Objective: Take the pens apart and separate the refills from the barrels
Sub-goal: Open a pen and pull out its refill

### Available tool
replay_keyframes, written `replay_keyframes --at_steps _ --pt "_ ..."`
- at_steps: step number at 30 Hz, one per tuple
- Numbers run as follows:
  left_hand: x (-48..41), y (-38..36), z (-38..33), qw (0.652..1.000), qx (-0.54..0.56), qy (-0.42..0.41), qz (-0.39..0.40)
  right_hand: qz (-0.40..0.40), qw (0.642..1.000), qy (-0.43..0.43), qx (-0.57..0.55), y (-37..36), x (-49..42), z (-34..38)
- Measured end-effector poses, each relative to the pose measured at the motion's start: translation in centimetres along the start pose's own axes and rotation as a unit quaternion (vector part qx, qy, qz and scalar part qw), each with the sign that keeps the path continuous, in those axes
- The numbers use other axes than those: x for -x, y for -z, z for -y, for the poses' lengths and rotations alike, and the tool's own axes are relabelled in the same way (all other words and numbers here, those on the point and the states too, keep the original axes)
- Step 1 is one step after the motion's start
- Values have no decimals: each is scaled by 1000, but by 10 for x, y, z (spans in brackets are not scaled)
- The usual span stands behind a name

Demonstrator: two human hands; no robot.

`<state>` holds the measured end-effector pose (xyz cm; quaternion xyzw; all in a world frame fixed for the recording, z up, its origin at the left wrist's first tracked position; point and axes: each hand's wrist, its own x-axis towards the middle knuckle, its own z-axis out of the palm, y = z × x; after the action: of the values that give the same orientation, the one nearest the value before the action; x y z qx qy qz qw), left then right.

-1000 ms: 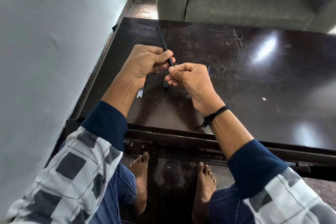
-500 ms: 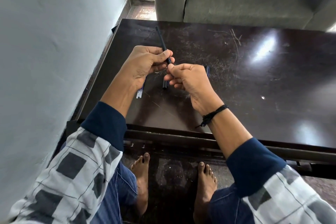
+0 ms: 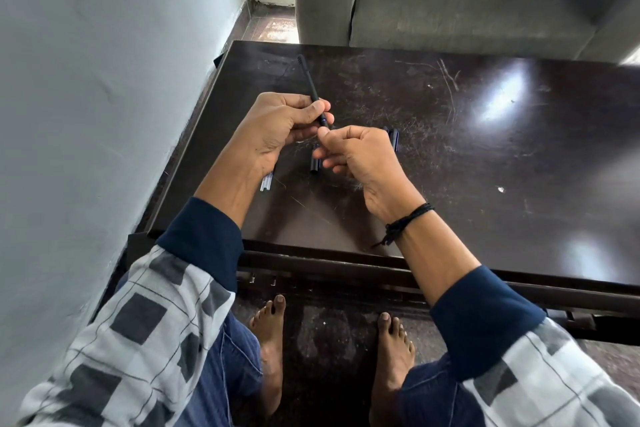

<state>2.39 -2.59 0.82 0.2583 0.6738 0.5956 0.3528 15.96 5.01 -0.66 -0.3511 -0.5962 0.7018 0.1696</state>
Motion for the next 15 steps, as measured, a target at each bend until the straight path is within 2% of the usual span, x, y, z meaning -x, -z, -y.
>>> replay_keyframes --at_steps 6,15 --pt "0 1 1 1000 8 4 -6 10 999 -33 -9 -4 -2 1" --pt "1 -1 1 1000 13 0 4 -5 1000 -2 -8 0 1 1"
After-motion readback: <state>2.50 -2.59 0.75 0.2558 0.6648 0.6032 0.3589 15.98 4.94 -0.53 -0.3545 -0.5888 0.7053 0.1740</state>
